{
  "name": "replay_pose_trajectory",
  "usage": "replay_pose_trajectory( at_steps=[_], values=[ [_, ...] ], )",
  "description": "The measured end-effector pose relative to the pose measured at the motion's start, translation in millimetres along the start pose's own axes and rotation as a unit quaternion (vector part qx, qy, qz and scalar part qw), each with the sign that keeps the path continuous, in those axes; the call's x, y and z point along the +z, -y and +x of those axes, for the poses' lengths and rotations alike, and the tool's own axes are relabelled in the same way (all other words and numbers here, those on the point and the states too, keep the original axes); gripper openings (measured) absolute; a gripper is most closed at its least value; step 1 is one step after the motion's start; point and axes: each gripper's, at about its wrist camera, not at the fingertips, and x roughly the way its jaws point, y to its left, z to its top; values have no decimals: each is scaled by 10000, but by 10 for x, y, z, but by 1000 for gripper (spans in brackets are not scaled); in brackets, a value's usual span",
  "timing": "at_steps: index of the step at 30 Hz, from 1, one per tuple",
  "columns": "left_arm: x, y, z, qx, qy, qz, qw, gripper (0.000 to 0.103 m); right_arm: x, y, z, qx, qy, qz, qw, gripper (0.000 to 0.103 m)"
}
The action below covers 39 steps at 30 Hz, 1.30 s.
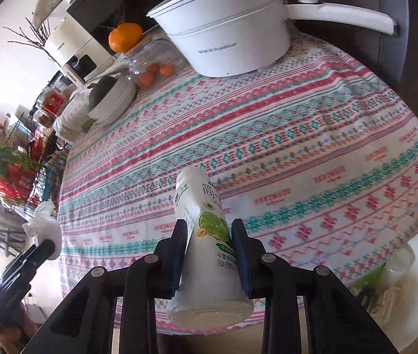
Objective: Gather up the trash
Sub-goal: 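Carry the tissue ball and yogurt bottle toward the white bin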
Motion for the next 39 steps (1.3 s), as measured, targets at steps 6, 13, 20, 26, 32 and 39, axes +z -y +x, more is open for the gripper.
replay_pose_trajectory(
  at_steps=[6,13,20,26,32,39],
  values=[
    [-82,330,15,-185,-19,223,9996,31,-24,417,-219,-99,137,212,9996,30],
    [-107,629,101,-278,-85,538,9981,31,39,731,-357,120,256,560,9980,27],
    [-38,854,306,-461,-296,742,9957,31,188,857,-454,45,528,360,9979,6],
    [6,831,332,-531,-328,700,9956,31,91,756,-370,-4,102,36,9999,87],
    [-11,730,314,-447,-338,604,9966,31,-106,374,-29,-704,-433,-1200,9893,85],
    [-99,698,263,-422,-363,663,9963,31,-238,315,349,-1163,-860,-1549,9773,55]
  ],
)
